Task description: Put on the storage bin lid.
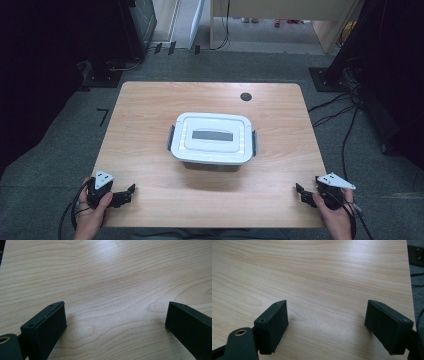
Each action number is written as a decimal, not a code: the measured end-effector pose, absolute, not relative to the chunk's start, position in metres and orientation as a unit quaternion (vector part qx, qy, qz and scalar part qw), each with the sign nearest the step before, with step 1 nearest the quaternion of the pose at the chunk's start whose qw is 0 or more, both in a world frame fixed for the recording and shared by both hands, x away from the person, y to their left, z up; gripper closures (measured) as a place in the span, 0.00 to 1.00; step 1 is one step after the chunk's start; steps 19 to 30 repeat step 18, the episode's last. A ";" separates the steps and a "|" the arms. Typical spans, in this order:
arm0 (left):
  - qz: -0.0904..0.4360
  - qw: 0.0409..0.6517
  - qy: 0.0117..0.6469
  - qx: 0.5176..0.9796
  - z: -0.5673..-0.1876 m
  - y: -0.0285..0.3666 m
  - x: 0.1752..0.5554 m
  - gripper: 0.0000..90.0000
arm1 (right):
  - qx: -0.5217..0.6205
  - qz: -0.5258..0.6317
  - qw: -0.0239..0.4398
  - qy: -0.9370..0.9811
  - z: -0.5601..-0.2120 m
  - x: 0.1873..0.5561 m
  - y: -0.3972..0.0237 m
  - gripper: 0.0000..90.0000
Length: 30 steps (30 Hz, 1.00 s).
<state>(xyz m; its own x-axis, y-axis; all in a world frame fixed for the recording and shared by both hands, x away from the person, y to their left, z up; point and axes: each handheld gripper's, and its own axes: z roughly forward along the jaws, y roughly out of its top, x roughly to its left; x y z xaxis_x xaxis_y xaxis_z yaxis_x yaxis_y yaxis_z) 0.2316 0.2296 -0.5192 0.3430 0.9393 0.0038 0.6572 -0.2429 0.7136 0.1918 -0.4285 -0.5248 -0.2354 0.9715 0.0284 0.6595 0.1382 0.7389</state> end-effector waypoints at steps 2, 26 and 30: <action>0.223 0.315 0.530 0.755 -0.519 0.228 0.232 0.02 | 0.574 0.324 0.240 0.713 -0.525 0.192 -0.426 0.18; 0.224 0.314 0.533 0.753 -0.519 0.228 0.233 0.02 | 0.576 0.319 0.237 0.714 -0.526 0.192 -0.424 0.12; 0.224 0.314 0.533 0.753 -0.519 0.228 0.233 0.02 | 0.576 0.319 0.237 0.714 -0.526 0.192 -0.424 0.12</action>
